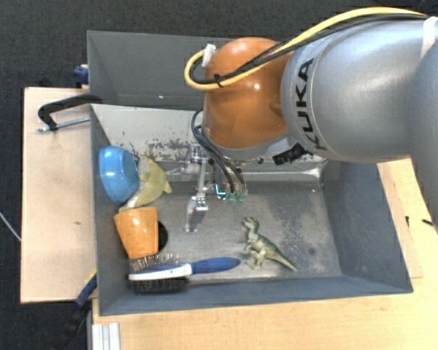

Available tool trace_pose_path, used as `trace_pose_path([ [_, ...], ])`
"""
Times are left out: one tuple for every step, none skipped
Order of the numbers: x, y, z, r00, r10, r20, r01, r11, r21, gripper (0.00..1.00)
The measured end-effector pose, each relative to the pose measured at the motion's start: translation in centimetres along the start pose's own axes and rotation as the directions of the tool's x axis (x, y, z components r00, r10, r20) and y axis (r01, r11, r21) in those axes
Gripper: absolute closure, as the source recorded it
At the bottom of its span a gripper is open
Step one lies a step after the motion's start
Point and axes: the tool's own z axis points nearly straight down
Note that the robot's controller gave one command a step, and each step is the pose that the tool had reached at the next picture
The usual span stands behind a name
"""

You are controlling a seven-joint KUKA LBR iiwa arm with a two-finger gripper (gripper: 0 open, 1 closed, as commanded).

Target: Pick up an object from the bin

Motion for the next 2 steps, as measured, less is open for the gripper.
trace_pose_path([
  [3.5,-4.8,11.2,1.0,0.016,0.02,-0.016,1.0,-0.009,0.0],
  [-1.1,-6.7,11.9,0.987,-0.153,0.038,0.154,0.988,-0.024,0.0],
])
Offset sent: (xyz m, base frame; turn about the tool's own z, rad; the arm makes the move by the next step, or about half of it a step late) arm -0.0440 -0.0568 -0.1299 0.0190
